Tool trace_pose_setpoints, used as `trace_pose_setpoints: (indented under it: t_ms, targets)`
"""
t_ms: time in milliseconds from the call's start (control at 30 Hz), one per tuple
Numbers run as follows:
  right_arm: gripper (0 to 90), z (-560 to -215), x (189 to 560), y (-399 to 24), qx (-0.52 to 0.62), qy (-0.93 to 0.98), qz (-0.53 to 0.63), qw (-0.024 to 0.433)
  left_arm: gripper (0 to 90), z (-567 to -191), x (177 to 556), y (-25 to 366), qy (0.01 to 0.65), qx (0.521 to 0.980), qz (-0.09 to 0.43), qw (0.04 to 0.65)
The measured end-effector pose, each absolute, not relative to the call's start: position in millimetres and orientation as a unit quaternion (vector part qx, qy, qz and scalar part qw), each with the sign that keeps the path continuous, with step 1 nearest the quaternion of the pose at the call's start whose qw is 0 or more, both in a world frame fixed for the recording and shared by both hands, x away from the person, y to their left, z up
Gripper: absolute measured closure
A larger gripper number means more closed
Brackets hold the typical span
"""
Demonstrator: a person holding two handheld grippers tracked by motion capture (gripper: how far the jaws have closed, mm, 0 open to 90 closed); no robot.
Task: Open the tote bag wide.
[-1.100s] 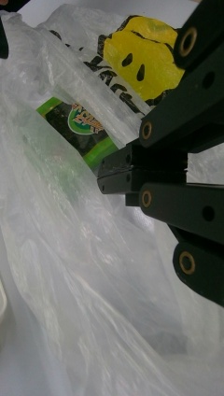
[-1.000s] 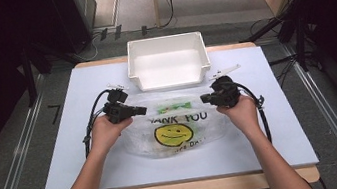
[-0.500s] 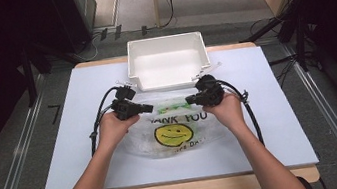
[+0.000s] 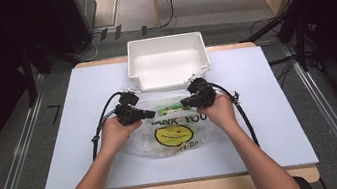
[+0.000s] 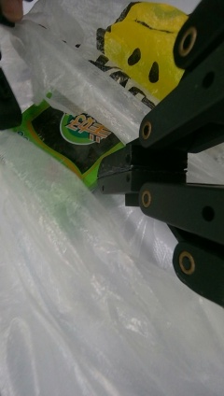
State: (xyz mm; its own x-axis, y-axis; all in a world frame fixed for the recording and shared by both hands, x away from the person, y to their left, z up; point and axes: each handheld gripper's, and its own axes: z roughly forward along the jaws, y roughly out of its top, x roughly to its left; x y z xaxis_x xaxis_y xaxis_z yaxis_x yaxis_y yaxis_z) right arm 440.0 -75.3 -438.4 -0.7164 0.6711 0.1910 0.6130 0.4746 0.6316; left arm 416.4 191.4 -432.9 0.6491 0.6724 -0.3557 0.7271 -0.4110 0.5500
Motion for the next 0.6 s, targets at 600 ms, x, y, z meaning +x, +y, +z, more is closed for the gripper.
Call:
trace_pose_setpoints:
  t_ms: [600]
  targets:
    - [90.0, -442, 457, -73, 0.397, 0.847, 0.351, 0.044, 90.0, -443, 396, 195, 0.397, 0.848, -0.072, 0.344]
